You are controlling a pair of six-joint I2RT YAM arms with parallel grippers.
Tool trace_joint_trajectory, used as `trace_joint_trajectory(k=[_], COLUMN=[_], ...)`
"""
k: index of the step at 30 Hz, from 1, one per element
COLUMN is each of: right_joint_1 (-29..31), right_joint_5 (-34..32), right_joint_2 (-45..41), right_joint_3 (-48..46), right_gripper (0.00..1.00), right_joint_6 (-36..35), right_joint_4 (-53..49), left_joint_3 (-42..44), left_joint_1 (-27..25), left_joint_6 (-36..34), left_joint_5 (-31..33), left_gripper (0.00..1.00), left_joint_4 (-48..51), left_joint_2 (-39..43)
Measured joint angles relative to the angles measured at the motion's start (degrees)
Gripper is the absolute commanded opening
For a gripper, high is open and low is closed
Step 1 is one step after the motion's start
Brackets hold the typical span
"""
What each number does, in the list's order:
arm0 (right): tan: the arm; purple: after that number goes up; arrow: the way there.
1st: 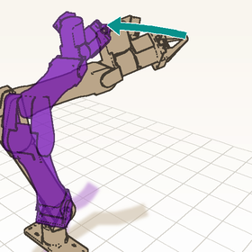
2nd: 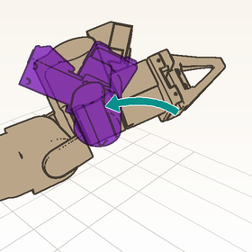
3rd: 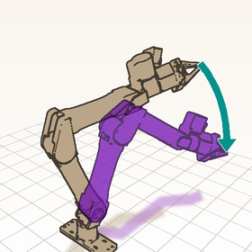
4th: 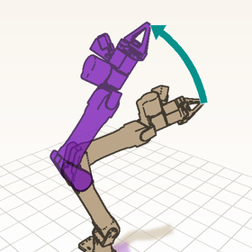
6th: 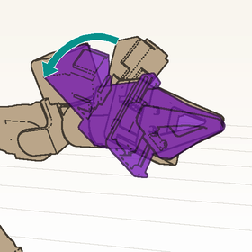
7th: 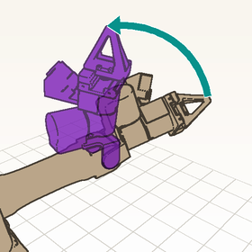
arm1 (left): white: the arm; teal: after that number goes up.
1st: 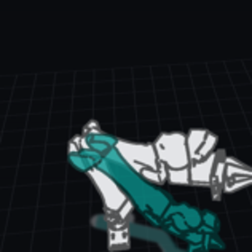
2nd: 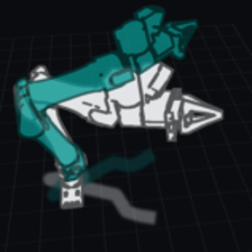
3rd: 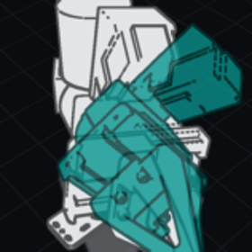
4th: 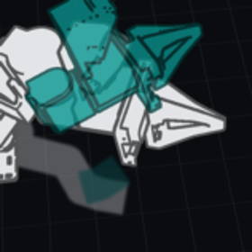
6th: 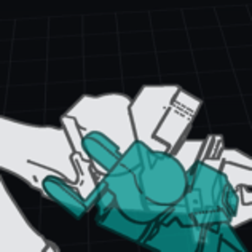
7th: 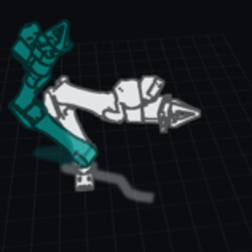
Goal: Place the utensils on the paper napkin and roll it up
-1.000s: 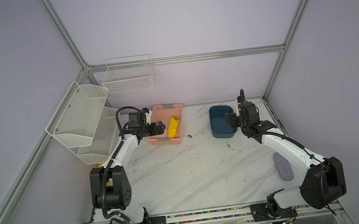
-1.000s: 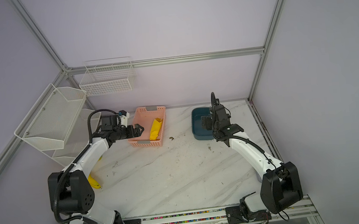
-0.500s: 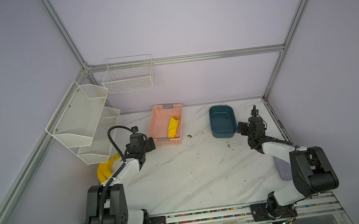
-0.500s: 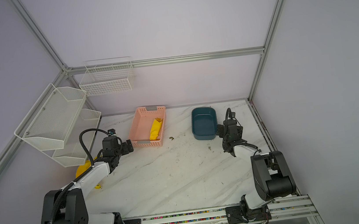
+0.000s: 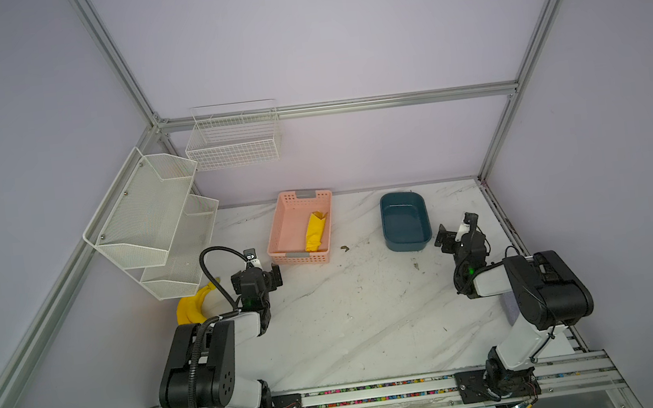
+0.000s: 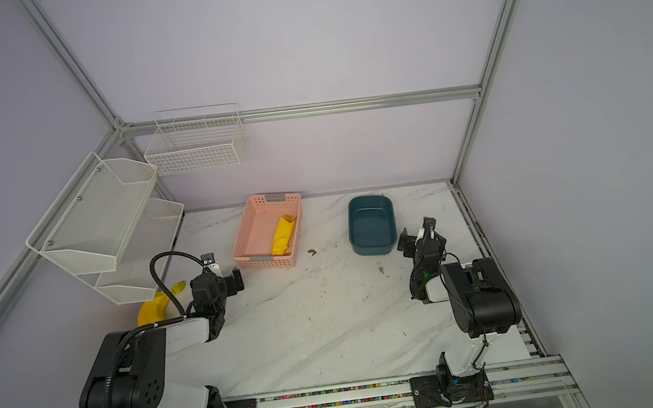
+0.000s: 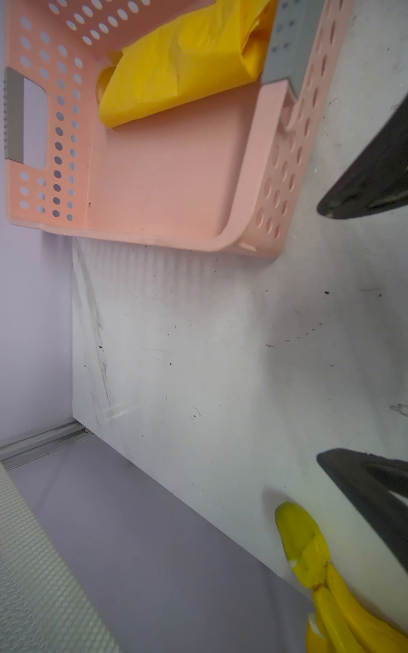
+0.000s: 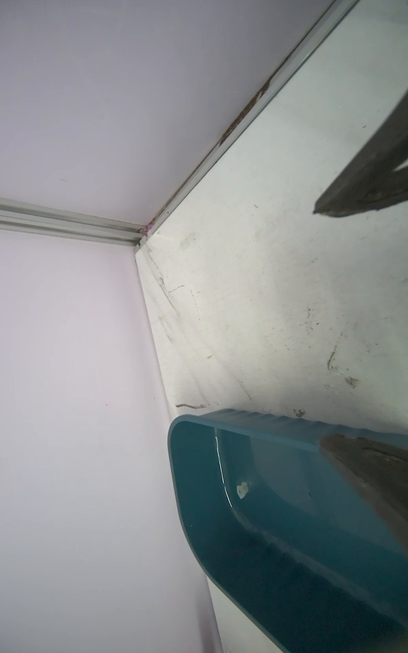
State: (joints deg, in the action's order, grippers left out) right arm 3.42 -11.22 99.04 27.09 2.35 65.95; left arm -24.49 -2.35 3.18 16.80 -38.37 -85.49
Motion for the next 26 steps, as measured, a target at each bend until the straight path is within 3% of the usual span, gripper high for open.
trace_joint_trajectory(k=[5, 26], right_joint_1=[-0.2, 0.3], right_joint_5=[2.7, 4.4], right_joint_2=[3.0, 3.0], right_joint_3=[-2.2, -1.4], right_gripper=[0.97, 0.97], right_joint_6=[-1.2, -3.3], right_joint_4=[5.8, 8.5], left_joint_3=[1.7, 2.8], left_joint_1=[0.6, 0.6], left_joint_6=[-1.4, -2.9], left_joint_5=[-2.0, -3.3], left_gripper=[1.0, 1.0], left_joint_4=[-9.3, -14.7], left_joint_2=[-4.7, -5.3])
